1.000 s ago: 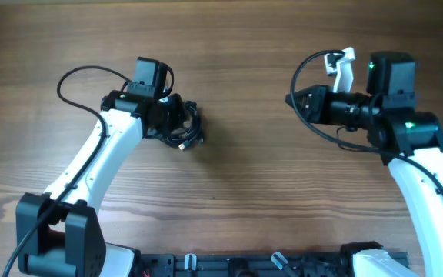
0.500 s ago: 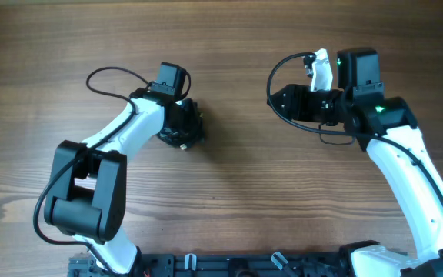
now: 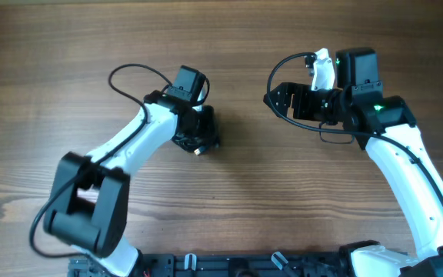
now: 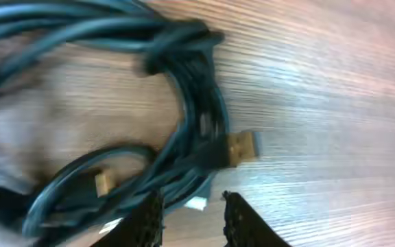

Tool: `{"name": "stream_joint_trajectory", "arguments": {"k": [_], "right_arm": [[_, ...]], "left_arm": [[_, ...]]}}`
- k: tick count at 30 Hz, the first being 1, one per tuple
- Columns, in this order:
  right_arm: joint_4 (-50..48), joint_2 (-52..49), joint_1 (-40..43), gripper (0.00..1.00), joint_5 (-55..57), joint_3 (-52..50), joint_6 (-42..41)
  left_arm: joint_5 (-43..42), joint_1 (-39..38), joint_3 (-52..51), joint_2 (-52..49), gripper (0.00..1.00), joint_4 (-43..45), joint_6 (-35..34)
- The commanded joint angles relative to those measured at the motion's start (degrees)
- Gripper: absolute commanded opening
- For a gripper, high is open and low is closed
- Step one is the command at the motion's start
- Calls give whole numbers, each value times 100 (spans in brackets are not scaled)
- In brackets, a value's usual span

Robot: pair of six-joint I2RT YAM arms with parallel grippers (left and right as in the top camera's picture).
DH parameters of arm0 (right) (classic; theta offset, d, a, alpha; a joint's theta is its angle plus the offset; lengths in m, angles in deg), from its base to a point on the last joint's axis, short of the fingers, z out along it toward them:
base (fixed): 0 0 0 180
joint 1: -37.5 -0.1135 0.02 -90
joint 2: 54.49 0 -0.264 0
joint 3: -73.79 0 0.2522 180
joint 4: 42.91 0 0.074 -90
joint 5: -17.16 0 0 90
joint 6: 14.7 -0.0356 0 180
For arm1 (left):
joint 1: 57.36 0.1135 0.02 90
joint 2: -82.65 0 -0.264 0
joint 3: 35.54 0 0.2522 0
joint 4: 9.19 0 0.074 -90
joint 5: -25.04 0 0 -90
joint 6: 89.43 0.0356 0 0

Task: Untangle cables
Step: 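Move the right gripper toward the cable bundle held by the left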

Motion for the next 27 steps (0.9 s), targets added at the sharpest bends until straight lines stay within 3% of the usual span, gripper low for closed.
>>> {"name": "stream_joint_trajectory", "arguments": {"k": [1,3,4,6,12,15,19,21,23,24,25,27], "right_arm": [[-24,-59,-22,99,63,83,37],[-24,-59,-22,100,63,83,37],[-24,-59,-22,100,63,83,37],[-24,-59,-22,100,63,83,37],[-94,-59,-22,100,63,83,24],[-1434,-59,-22,100,61,83,-610],[-1403,-96,-90,96,-289,83,-520],[-1032,-164,-289,71,-363,83,90],[-682,-299,-673,31,-350,79,678],[-669,-442,-866,18,-302,79,745],[-752,-629,-1051,11,-195,79,647],[-975,-955,-1270,9,-155,79,592]], "left_arm": [[1939,-4,164,511,34,-522,-1499],[2149,37,157,474,29,-623,-1497],[2157,46,151,420,14,-634,-1497],[2155,46,151,321,4,-549,-1499],[2157,46,151,109,4,-737,-1493],[2177,46,144,109,4,-861,-999],[2129,46,68,109,4,-955,-894],[1862,46,-20,109,4,-951,-896],[1851,42,-118,107,4,-861,-896],[1853,42,-118,83,4,-848,-896],[1851,42,-118,63,4,-848,-929],[1849,42,-118,7,4,-848,-944]]}}
